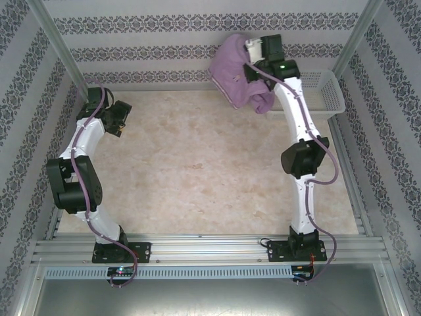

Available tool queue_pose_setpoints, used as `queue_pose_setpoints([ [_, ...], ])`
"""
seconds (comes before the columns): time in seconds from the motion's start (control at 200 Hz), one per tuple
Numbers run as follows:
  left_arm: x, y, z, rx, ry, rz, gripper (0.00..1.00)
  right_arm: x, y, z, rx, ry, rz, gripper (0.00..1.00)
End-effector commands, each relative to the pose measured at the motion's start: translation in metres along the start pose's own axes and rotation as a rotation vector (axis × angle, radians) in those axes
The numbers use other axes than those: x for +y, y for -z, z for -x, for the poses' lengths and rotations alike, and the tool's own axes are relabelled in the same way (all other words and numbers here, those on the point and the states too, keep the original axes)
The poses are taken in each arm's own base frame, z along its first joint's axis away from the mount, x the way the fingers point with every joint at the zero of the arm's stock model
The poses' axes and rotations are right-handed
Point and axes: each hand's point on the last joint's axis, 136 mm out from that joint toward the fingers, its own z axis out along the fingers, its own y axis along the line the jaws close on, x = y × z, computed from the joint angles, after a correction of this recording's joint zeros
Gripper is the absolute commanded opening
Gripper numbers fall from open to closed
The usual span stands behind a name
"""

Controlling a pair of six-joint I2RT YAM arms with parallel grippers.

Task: Roll up the long pants

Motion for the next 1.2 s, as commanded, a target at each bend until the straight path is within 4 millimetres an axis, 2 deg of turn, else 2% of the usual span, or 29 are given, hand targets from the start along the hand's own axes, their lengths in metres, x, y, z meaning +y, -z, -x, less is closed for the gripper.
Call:
queue_pose_setpoints([
  [0.0, -0.011, -0.004, -0.001, 0.019, 0.014, -0.024, 0.76, -0.067, 0.086, 0.072, -0.261, -0.061, -0.162, 0.0],
  [0.165, -0.013, -0.014, -0.003, 0.044, 0.029, -0.012, 0.75, -0.14, 0.124, 0.079, -0.339, -0.132, -0.293, 0.0],
  [0.285, -0.017, -0.021, -0.002, 0.055, 0.028, -0.008, 0.74, -0.181, 0.142, 0.064, -0.318, -0.165, -0.394, 0.0],
  [0.345, -0.018, -0.024, -0.002, 0.06, 0.027, -0.006, 0.74, -0.181, 0.14, 0.06, -0.312, -0.163, -0.355, 0.0],
  [0.415, -0.019, -0.029, -0.004, 0.066, 0.024, -0.005, 0.74, -0.18, 0.133, 0.054, -0.27, -0.139, -0.414, 0.0],
  [0.51, -0.018, -0.031, -0.008, 0.075, 0.02, -0.002, 0.74, -0.171, 0.11, 0.042, -0.208, -0.095, -0.428, 0.0],
  [0.64, -0.01, -0.036, -0.013, 0.086, 0.015, 0.012, 0.73, -0.166, 0.065, 0.012, -0.111, -0.1, -0.425, 0.0],
  [0.769, 0.001, -0.042, -0.019, 0.1, 0.018, 0.031, 0.73, -0.164, 0.005, -0.032, 0.022, -0.044, -0.439, 0.0],
  [0.834, 0.005, -0.043, -0.021, 0.104, 0.017, 0.04, 0.73, -0.166, -0.012, -0.049, 0.056, -0.06, -0.446, 0.0],
  [0.969, 0.007, -0.042, -0.02, 0.096, 0.004, 0.049, 0.73, -0.174, -0.018, -0.058, 0.073, -0.101, -0.485, 0.0],
  [1.059, 0.005, -0.043, -0.019, 0.097, 0.002, 0.05, 0.72, -0.184, -0.01, -0.055, 0.073, -0.117, -0.533, 0.0],
  [1.194, 0.004, -0.048, -0.019, 0.109, 0.008, 0.046, 0.72, -0.207, 0.009, -0.064, 0.126, -0.101, -0.678, 0.0],
])
